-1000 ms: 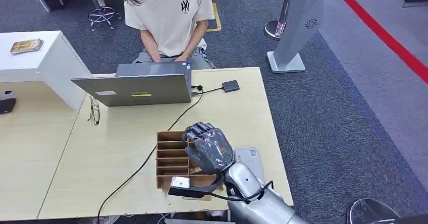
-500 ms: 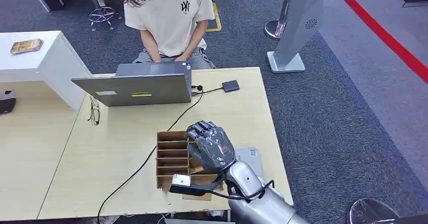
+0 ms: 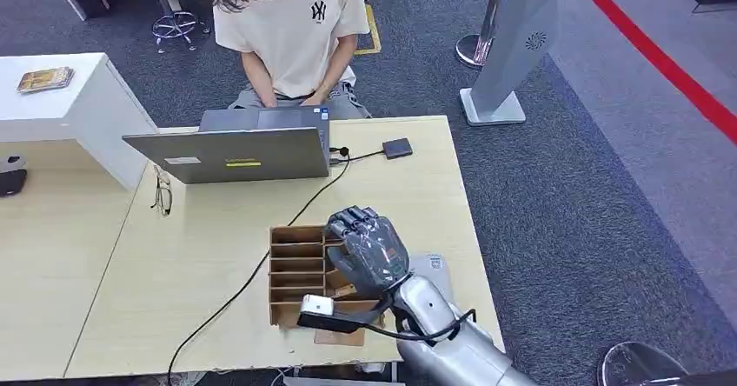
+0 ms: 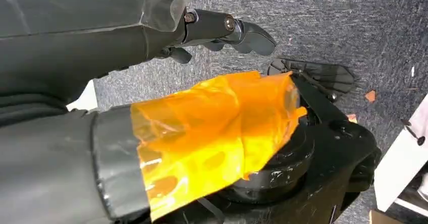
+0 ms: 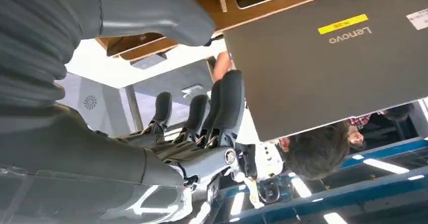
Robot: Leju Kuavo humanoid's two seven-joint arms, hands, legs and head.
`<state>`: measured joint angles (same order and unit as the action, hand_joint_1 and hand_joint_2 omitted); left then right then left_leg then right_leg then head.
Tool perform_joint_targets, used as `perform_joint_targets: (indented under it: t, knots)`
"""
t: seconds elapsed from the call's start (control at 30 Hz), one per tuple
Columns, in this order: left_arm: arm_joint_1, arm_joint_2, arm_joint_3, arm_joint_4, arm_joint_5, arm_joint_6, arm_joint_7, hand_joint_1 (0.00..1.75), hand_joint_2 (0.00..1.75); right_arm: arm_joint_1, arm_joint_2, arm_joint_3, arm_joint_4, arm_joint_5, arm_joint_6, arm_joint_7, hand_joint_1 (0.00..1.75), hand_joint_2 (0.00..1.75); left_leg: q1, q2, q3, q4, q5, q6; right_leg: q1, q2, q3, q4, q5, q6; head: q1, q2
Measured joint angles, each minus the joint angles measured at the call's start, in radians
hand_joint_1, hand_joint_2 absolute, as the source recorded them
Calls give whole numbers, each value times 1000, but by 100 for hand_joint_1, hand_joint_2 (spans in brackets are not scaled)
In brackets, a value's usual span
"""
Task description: Pass the card to the sensor for recognition and then transmit it.
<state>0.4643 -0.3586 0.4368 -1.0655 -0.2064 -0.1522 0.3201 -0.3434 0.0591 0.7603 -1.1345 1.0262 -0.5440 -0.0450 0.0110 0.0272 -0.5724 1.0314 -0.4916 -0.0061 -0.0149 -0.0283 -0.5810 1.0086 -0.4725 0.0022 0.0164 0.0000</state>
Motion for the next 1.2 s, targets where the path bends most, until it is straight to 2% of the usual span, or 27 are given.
perform_joint_targets:
  t: [0.27,0.3,1.03,1.13,1.2]
  knots:
    - [1,0,0,-2,1,0,0,0,0,0,0,-10,14,-3,18,0,75,175,0,0,0,0,0,0,0,0,0,0,0,0,0,0]
    - [1,0,0,-2,2,0,1,0,0,0,0,-10,15,-9,19,0,80,175,0,0,0,0,0,0,0,0,0,0,0,0,0,0]
    - [1,0,2,-3,0,-6,3,0,0,0,-8,-33,49,-14,31,0,89,175,0,0,0,0,0,0,0,0,0,0,0,0,0,0]
    - [3,0,2,-5,0,-6,5,0,0,0,-10,-38,55,-13,30,0,99,175,0,0,0,0,0,0,0,0,0,0,0,0,0,0]
    - [7,0,2,-11,3,-6,9,0,0,0,-12,-42,56,-12,29,0,99,175,0,0,0,0,0,0,0,0,0,0,0,0,0,0]
